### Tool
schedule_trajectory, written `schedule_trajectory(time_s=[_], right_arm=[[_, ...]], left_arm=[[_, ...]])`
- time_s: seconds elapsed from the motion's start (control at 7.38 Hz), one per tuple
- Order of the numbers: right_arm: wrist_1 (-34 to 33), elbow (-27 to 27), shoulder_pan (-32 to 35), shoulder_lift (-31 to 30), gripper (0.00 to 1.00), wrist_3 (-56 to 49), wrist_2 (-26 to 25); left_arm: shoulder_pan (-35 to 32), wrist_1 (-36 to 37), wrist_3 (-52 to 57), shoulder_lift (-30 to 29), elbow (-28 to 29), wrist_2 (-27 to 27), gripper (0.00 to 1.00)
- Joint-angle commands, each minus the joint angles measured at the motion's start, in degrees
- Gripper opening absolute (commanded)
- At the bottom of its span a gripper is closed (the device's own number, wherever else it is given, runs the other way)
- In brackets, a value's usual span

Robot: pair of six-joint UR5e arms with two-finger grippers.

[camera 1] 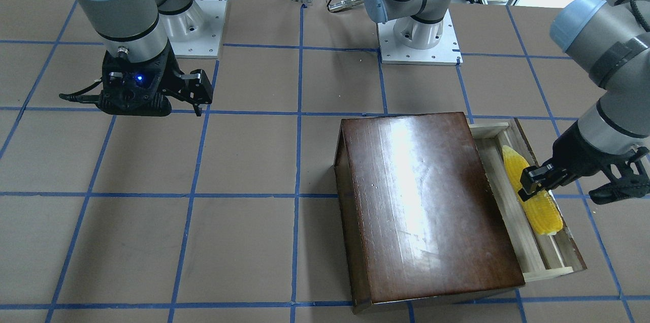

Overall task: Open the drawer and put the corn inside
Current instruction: 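Lower the corn into the open drawer and open the left gripper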

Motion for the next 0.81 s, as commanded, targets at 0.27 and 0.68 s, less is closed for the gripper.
schedule_trajectory(time_s=[0.27, 0.68], right_arm=[[0.0, 0.0, 0.0, 0.0, 1.00, 0.0, -0.1], [0.0, 0.0, 0.0, 0.0, 1.00, 0.0, -0.1]], left_arm=[[-0.5, 0.0, 0.7, -1.0, -0.1, 0.1, 1.00], [-0.4, -0.8, 0.7, -0.1, 0.0, 0.2, 1.00]])
